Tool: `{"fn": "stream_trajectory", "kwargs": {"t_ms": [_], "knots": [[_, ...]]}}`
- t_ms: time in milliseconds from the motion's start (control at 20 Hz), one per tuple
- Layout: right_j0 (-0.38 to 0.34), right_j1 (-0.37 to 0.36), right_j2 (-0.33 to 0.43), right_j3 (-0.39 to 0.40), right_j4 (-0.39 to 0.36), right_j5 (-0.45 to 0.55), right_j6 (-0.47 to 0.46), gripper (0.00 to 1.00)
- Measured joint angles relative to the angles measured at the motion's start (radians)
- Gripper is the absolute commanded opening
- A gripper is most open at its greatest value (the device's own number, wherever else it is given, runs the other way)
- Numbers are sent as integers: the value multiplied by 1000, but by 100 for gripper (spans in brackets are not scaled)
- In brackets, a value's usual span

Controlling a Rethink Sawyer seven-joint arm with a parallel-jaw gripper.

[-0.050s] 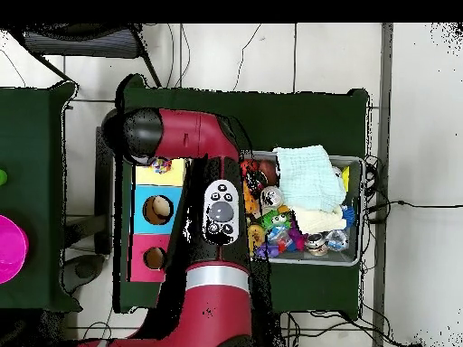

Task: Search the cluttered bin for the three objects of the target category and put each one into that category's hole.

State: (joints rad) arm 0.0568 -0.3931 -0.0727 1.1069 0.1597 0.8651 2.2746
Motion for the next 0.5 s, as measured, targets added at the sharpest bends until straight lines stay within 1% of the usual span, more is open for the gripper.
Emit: {"fn": "stream_trajectory", "kwargs": {"t_ms": [300, 500], "knots": [[3, -6, 0, 32, 0, 0, 0, 0], [3, -28, 0, 79, 0, 0, 0, 0]]}}
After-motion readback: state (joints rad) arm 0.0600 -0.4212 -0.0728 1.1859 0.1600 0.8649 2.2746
